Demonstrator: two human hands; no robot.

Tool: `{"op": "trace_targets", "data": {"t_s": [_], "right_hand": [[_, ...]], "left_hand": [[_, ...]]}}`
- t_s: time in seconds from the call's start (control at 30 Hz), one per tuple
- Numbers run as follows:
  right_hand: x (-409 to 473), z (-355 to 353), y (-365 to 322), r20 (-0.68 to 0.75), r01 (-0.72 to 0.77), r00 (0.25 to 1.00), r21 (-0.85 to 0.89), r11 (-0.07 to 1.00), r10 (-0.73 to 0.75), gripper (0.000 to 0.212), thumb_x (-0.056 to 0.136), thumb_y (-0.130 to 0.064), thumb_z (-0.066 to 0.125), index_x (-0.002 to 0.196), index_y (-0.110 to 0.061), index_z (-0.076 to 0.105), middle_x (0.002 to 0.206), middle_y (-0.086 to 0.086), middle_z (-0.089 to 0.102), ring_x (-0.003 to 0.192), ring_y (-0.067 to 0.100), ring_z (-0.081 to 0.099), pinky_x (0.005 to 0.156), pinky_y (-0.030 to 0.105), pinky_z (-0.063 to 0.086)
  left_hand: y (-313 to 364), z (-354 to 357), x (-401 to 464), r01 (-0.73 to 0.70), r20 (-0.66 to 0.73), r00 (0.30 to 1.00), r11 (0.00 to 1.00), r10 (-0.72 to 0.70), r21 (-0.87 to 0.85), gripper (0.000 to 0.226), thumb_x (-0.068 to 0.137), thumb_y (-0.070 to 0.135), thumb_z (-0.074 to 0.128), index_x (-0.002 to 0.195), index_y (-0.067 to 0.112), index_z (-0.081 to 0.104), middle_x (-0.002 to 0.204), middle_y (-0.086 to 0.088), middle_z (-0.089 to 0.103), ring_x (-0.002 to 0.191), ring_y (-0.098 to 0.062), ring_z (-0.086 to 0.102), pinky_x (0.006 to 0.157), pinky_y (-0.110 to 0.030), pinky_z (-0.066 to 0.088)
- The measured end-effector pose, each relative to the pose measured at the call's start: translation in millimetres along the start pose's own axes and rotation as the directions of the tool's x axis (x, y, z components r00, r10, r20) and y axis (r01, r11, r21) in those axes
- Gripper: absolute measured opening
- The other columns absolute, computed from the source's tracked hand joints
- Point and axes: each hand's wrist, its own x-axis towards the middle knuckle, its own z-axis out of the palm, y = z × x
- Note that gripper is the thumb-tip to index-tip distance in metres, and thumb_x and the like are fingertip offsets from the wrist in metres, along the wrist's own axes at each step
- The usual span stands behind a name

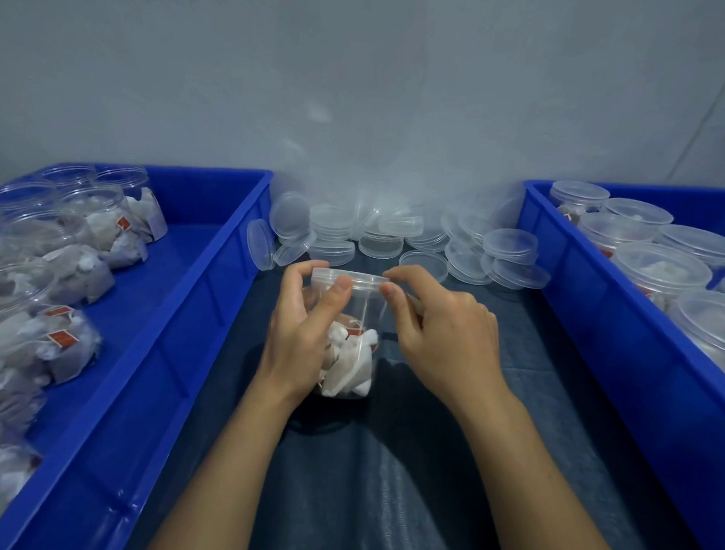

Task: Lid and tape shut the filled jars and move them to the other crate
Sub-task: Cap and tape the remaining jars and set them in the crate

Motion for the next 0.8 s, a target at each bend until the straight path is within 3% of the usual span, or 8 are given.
{"op": "trace_targets", "data": {"t_s": [0.07, 0.17, 0.27, 0.33, 0.4, 0.53, 0.67, 0.8], "right_hand": [[-1, 1, -2, 0.012, -0.019, 1.0, 0.02, 1.0, 0.019, 0.032, 0.103, -0.061, 0.035, 0.12, -0.042, 0.054, 0.075, -0.004, 0.072, 0.079, 0.036, 0.067, 0.07, 0.046, 0.053], [-3, 1, -5, -0.008, -0.013, 1.0, 0.023, 1.0, 0.013, 0.031, 0.103, -0.059, 0.038, 0.118, -0.039, 0.056, 0.072, -0.004, 0.07, 0.074, 0.035, 0.067, 0.068, 0.046, 0.054], [-4, -2, -7, -0.019, -0.007, 1.0, 0.016, 1.0, 0.007, 0.03, 0.104, -0.057, 0.04, 0.116, -0.037, 0.059, 0.073, -0.004, 0.071, 0.074, 0.036, 0.068, 0.065, 0.043, 0.051], [-5, -3, -8, -0.034, -0.002, 0.999, 0.006, 1.0, 0.002, 0.031, 0.104, -0.057, 0.042, 0.115, -0.036, 0.061, 0.075, -0.004, 0.072, 0.076, 0.037, 0.068, 0.063, 0.041, 0.048], [-7, -3, -11, -0.055, 0.015, 0.998, -0.012, 1.0, -0.016, 0.031, 0.105, -0.056, 0.042, 0.112, -0.034, 0.063, 0.077, -0.004, 0.073, 0.075, 0.038, 0.068, 0.06, 0.04, 0.044], [-9, -2, -17, -0.036, 0.035, 0.999, -0.027, 0.999, -0.036, 0.036, 0.102, -0.051, 0.03, 0.116, -0.033, 0.057, 0.078, -0.001, 0.073, 0.073, 0.039, 0.066, 0.059, 0.038, 0.033], [-9, -6, -15, 0.083, -0.01, 0.997, 0.146, 0.989, -0.002, 0.038, 0.099, -0.045, 0.026, 0.128, -0.039, 0.05, 0.083, -0.006, 0.071, 0.082, 0.031, 0.066, 0.073, 0.046, 0.047], [-8, -8, -12, 0.074, 0.054, 0.996, 0.035, 0.998, -0.056, 0.043, 0.097, -0.051, 0.022, 0.131, -0.043, 0.048, 0.079, -0.008, 0.07, 0.078, 0.029, 0.066, 0.069, 0.045, 0.049]], "left_hand": [[2, -2, 0, 0.049, 0.027, 0.998, 0.998, -0.048, -0.05, 0.06, 0.082, 0.061, 0.07, 0.128, 0.025, 0.055, 0.112, -0.005, 0.077, 0.094, -0.038, 0.076, 0.088, -0.06, 0.061], [3, -3, -1, 0.099, 0.057, 0.994, 0.994, -0.097, -0.039, 0.071, 0.076, 0.068, 0.07, 0.13, 0.027, 0.05, 0.115, -0.005, 0.074, 0.093, -0.036, 0.077, 0.088, -0.063, 0.061], [5, -1, -2, 0.016, 0.031, 0.999, 0.992, -0.02, 0.129, 0.065, 0.07, 0.072, 0.072, 0.118, 0.033, 0.052, 0.106, 0.015, 0.072, 0.093, -0.015, 0.076, 0.077, -0.04, 0.065], [7, -2, -1, -0.032, -0.011, 0.999, 0.964, 0.036, 0.263, 0.064, 0.071, 0.077, 0.066, 0.117, 0.033, 0.059, 0.106, 0.015, 0.071, 0.095, -0.007, 0.072, 0.077, -0.029, 0.061], [9, -1, -2, -0.041, -0.046, 0.997, 0.926, 0.063, 0.376, 0.075, 0.074, 0.08, 0.057, 0.131, 0.032, 0.061, 0.117, 0.011, 0.07, 0.101, -0.003, 0.068, 0.09, -0.036, 0.058], [13, 9, -8, -0.058, -0.059, 0.993, 0.852, 0.103, 0.521, 0.102, 0.074, 0.087, 0.057, 0.157, 0.031, 0.039, 0.136, 0.009, 0.063, 0.107, -0.003, 0.061, 0.102, -0.041, 0.05], [9, 9, -4, -0.05, -0.089, 0.99, 0.868, 0.108, 0.494, 0.086, 0.085, 0.074, 0.069, 0.152, 0.029, 0.043, 0.135, 0.003, 0.065, 0.114, -0.014, 0.064, 0.097, -0.039, 0.052], [12, 5, -4, -0.033, -0.075, 0.994, 0.899, 0.074, 0.436, 0.087, 0.071, 0.085, 0.057, 0.143, 0.036, 0.049, 0.113, 0.017, 0.067, 0.095, 0.005, 0.064, 0.075, -0.012, 0.045]]}}
